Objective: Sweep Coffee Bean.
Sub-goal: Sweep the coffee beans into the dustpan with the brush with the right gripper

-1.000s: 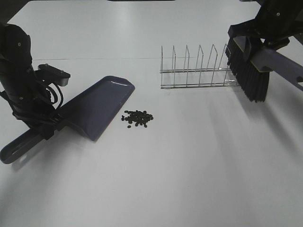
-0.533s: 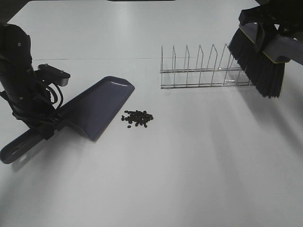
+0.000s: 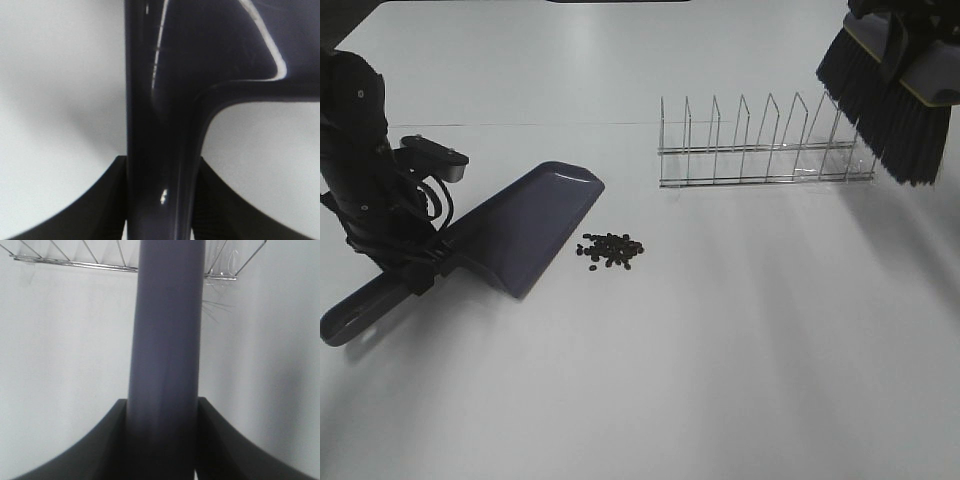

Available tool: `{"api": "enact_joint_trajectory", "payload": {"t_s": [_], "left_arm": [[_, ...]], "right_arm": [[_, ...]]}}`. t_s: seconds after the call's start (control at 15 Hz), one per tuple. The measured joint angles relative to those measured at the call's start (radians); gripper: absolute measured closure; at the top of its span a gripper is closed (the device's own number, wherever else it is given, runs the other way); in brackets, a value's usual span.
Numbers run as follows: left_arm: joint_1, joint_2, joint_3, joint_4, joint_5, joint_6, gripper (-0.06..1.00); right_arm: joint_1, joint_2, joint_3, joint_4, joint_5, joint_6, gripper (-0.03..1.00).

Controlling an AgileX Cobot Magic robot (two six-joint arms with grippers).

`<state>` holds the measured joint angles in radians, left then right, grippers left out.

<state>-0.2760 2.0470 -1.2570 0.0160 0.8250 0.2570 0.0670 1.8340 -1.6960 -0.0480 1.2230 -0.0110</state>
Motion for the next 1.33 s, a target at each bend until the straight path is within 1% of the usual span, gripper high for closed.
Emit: {"api": "enact_joint_trajectory", "payload": {"t_s": [0.2,0.47,0.53,0.6,0.67,0.8,0.87,0.93,1.0,1.13,1.33], "left_arm": [[0.0,0.0,0.0,0.0,0.0,0.0,0.63],[0.0,0.0,0.0,0.011,0.0,0.0,0.63],[0.0,0.0,0.0,0.035,0.005,0.0,0.63],[0.0,0.0,0.0,0.056,0.009,-0.001,0.63],[0.0,0.0,0.0,0.066,0.01,-0.007,0.63],[-0.004,0.0,0.0,0.128,0.013,-0.072,0.63],[-0.01,0.0,0.0,0.163,0.015,-0.106,0.63],[-0.024,0.001,0.0,0.193,0.018,-0.138,0.63],[-0.04,0.005,0.0,0.213,0.018,-0.16,0.63],[-0.077,0.014,0.0,0.215,0.018,-0.17,0.63],[-0.114,0.017,0.0,0.215,0.018,-0.171,0.63]], "right_arm": [[0.0,-0.087,0.067,0.013,-0.001,0.0,0.62],[0.0,-0.185,0.293,0.048,-0.01,0.0,0.62],[0.0,-0.22,0.414,0.078,-0.073,0.0,0.62],[0.0,-0.227,0.451,0.092,-0.102,0.0,0.62],[0.0,-0.227,0.464,0.096,-0.11,0.002,0.62],[0.008,-0.227,0.479,0.098,-0.15,0.02,0.62],[0.031,-0.228,0.479,0.07,-0.173,0.043,0.62],[0.079,-0.227,0.479,0.018,-0.189,0.086,0.62],[0.132,-0.212,0.476,-0.058,-0.193,0.146,0.62],[0.234,-0.143,0.443,-0.177,-0.186,0.254,0.62],[0.331,-0.03,0.348,-0.207,-0.153,0.289,0.62]]}}
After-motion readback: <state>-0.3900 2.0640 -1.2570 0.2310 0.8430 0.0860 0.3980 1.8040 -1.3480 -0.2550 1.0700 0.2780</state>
